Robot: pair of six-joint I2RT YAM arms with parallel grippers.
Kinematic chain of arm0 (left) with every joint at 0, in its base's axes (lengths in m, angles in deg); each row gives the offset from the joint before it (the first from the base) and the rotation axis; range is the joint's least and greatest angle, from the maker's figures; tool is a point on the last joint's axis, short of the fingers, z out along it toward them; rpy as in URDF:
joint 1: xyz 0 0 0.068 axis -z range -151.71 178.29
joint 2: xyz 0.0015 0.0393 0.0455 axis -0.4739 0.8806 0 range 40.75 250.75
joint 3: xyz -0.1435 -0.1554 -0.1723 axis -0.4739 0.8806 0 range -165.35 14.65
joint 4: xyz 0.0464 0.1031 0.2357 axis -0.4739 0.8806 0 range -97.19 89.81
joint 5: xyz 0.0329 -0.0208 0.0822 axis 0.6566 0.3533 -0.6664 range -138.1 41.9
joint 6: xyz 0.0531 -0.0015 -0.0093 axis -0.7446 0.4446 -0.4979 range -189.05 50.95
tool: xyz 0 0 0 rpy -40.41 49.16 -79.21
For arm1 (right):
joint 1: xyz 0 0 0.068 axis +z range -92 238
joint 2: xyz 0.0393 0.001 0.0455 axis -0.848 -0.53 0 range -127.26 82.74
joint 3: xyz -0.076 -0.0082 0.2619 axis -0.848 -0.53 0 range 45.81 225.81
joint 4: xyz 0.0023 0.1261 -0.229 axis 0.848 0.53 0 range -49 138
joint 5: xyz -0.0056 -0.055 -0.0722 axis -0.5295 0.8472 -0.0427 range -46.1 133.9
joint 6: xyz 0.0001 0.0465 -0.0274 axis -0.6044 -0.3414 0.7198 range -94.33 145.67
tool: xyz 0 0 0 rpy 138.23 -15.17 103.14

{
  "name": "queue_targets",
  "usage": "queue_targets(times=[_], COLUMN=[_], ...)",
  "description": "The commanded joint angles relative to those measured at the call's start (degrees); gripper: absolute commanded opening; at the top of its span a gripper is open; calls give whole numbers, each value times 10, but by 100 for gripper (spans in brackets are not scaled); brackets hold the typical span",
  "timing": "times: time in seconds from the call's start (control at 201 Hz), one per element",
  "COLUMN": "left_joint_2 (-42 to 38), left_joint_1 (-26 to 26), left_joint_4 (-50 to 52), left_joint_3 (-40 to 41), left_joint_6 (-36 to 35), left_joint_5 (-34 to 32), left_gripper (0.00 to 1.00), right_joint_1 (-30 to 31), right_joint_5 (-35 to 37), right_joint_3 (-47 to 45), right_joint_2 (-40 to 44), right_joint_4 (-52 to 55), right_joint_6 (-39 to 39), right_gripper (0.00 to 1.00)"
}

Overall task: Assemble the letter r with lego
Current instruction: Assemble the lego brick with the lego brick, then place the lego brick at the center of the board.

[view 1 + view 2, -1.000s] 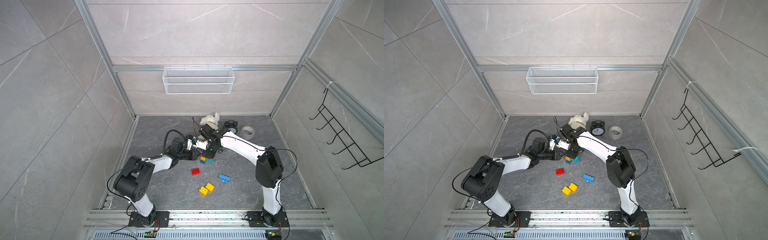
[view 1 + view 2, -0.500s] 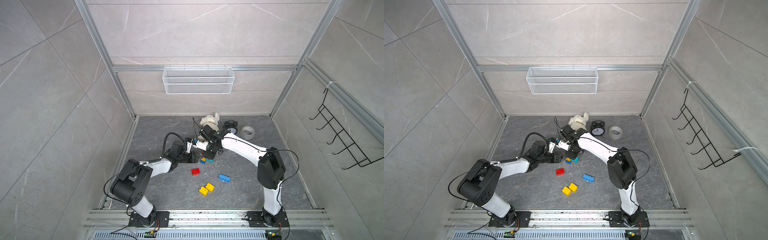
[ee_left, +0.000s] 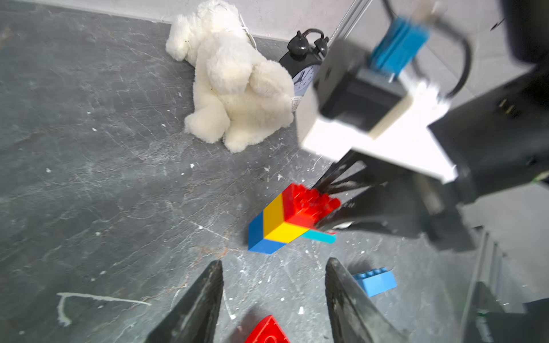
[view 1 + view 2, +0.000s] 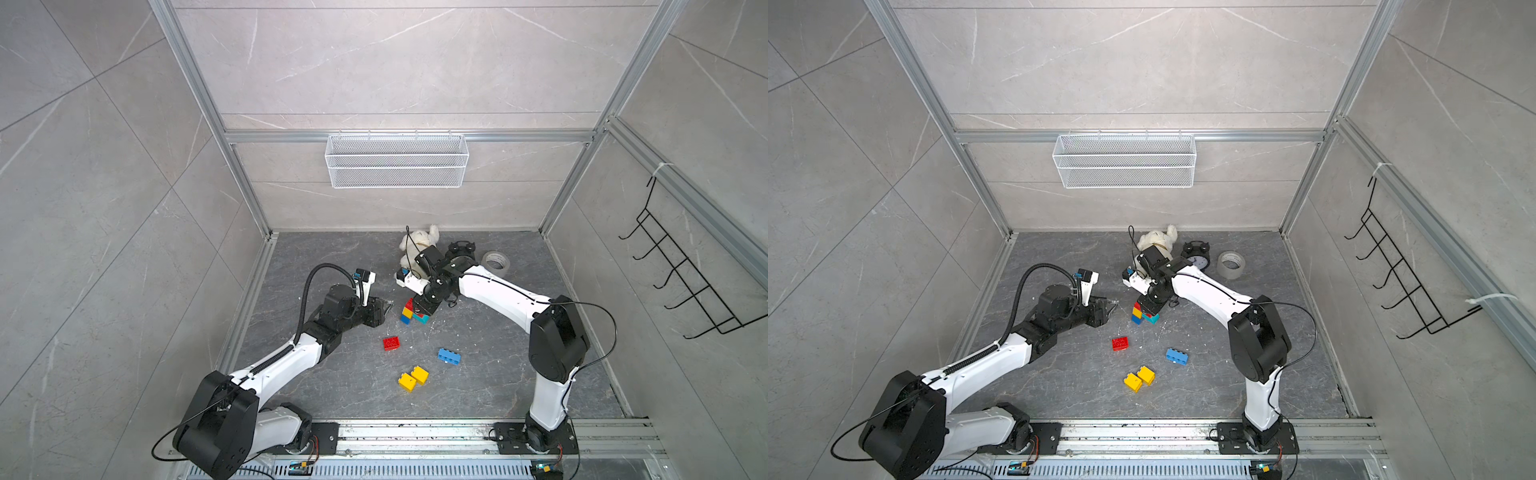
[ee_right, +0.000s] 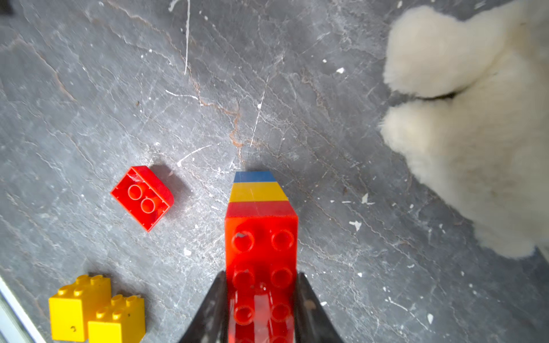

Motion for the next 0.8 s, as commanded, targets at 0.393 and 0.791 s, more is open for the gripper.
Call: queue_targets(times=[0.393,0.791], left_joint_2=[16,63], left_joint_1=[83,96], left_joint_4=[-317,-350], left_joint_3=[103,78], left_joint_6=[-294,-318], left_joint_5=[-23,-60], left_gripper=[60,53], right_joint_1=[-17,-17], right_joint_5=[-132,-155], right_joint_3=[-34,-42], right_joint_2=[95,101], right_joint_4=[-43,-41], right_joint_6=[-48,-38], right_gripper=[12,12])
